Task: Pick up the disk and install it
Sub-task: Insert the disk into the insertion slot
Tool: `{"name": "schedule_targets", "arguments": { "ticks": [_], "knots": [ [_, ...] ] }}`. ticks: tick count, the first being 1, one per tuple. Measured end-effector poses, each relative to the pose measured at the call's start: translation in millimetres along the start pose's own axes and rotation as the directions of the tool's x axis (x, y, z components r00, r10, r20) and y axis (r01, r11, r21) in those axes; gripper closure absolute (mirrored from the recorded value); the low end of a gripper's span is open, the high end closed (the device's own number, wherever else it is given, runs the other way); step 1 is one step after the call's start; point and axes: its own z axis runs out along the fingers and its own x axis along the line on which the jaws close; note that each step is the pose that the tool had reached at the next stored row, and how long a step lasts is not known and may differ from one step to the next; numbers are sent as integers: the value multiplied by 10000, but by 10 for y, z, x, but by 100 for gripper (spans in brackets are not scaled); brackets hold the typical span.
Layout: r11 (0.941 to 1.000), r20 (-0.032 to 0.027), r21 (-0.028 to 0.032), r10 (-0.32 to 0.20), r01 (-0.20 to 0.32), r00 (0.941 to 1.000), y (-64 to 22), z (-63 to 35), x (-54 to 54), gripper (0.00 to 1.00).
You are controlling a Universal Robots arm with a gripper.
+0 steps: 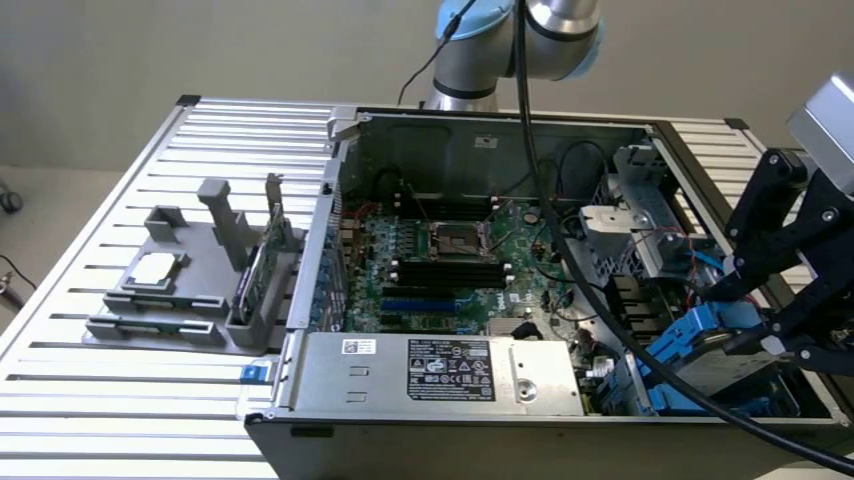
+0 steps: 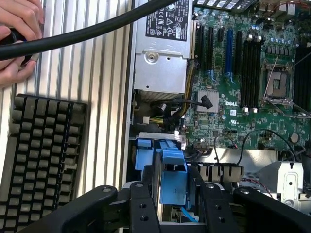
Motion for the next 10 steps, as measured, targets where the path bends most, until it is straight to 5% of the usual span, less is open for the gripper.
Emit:
{"name": "schedule_targets", "arguments": {
  "ticks": [10],
  "knots": [
    [10000,-6,26,-17,17,10000,-7,12,-95,59]
  ]
}}
